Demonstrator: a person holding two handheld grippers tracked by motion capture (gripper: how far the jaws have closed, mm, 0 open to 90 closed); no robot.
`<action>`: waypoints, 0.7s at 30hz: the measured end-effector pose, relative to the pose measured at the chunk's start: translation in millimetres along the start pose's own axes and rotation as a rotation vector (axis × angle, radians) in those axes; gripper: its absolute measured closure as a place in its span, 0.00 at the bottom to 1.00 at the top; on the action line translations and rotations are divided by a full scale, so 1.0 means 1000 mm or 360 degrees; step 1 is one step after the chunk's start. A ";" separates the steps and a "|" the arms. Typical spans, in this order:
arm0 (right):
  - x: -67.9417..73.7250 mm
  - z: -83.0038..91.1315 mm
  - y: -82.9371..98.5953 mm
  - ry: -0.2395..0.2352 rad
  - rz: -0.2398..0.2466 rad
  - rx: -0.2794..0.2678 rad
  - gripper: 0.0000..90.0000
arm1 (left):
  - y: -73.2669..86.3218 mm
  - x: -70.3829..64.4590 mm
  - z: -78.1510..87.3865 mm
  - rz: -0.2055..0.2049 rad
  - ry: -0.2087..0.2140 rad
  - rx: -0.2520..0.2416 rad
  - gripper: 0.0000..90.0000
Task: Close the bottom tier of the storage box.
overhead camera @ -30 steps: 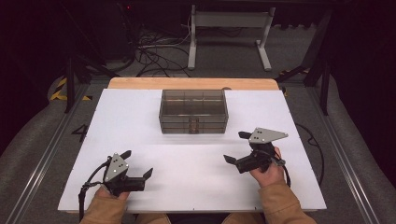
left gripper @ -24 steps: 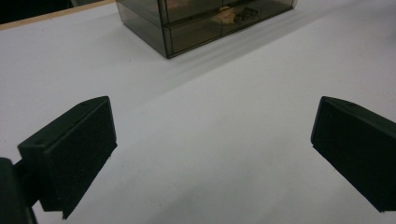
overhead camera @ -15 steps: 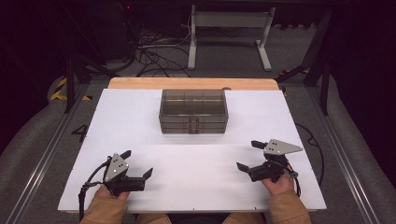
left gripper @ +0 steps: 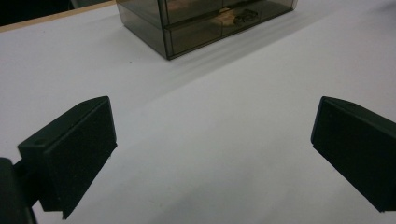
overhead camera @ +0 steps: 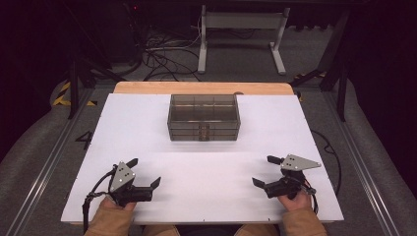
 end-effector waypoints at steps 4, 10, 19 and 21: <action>0.000 -0.001 0.000 -0.0001 0.0022 0.0015 0.00 | 0.000 0.000 0.000 -0.0004 0.0003 -0.0003 0.01; -0.001 -0.002 0.000 -0.0007 0.0010 0.0020 0.00 | 0.000 -0.001 0.000 0.0002 0.0010 -0.0004 0.01; -0.001 -0.002 0.000 -0.0003 0.0030 0.0025 0.00 | 0.000 0.000 0.000 0.0003 0.0003 -0.0002 0.01; -0.001 -0.002 0.000 0.0000 0.0032 0.0025 0.00 | 0.000 0.000 0.000 0.0006 -0.0004 0.0002 0.01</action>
Point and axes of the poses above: each handheld gripper's, and its own axes: z roughly backward along the jaws, y roughly out of its underside, x roughly to its left, the point moved 2 cm from there along -z, roughly forward along the jaws, and after that the axes turned 13 degrees about -y, right-handed, at the moved point
